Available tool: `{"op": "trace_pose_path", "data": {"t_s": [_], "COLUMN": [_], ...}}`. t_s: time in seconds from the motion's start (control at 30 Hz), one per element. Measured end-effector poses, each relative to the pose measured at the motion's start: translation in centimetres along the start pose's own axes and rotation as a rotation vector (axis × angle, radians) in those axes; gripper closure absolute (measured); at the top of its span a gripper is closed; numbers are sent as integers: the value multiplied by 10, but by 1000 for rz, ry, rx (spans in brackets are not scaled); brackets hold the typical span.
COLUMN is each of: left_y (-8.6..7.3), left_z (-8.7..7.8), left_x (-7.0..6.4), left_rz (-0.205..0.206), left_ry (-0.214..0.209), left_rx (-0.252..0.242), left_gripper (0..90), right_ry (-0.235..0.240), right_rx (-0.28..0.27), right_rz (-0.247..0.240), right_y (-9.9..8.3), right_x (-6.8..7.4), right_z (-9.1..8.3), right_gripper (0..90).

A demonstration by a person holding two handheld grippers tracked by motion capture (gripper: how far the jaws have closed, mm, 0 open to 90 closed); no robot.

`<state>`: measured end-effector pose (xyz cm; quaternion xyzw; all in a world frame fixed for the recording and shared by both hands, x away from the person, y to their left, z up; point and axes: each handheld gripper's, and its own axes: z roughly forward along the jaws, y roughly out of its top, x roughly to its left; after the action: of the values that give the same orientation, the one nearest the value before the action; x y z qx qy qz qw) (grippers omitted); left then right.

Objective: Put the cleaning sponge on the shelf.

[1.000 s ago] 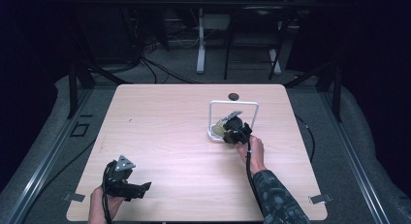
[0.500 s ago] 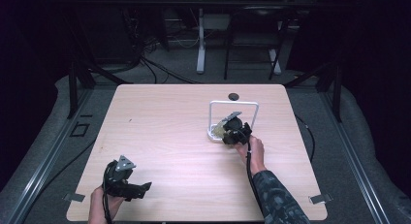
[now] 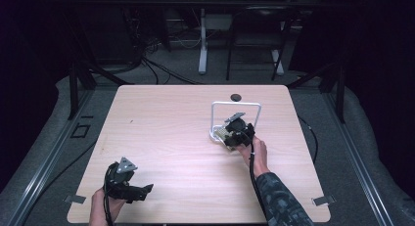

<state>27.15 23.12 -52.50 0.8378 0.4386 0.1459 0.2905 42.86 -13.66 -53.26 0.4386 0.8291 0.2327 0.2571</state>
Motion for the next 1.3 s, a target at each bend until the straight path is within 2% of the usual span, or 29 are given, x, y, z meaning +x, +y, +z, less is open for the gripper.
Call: {"op": "trace_pose_path", "data": {"t_s": [0.2, 0.33, 0.43, 0.6, 0.93, 1.1, 1.3], "left_y": [0, 0, 0, 0, 0, 0, 0], "left_z": [1, 1, 0, 0, 0, 0, 0], "left_x": [0, -1, -1, -1, -1, -2, -2], "left_rz": [1, 0, -1, 1, 3, 1, 4], "left_ry": [6, 6, 6, -3, 0, 0, -5], "left_rx": [-5, -4, -8, -8, -10, -10, -8], "left_gripper": [95, 96, 96, 96, 96, 96, 96], "right_ry": [10, 44, 65, 79, 122, 149, 158], "right_rx": [-22, -29, -45, -55, -68, -84, -90], "right_rz": [-10, -3, -17, -45, -59, -61, -76], "right_y": [1, 1, 1, 1, 0, -6, -14], "right_x": [1, 2, 4, 7, 6, 4, 1], "right_z": [-8, -14, -23, -37, -61, -79, -97], "right_gripper": [274, 216, 161, 135, 73, 45, 38]}}
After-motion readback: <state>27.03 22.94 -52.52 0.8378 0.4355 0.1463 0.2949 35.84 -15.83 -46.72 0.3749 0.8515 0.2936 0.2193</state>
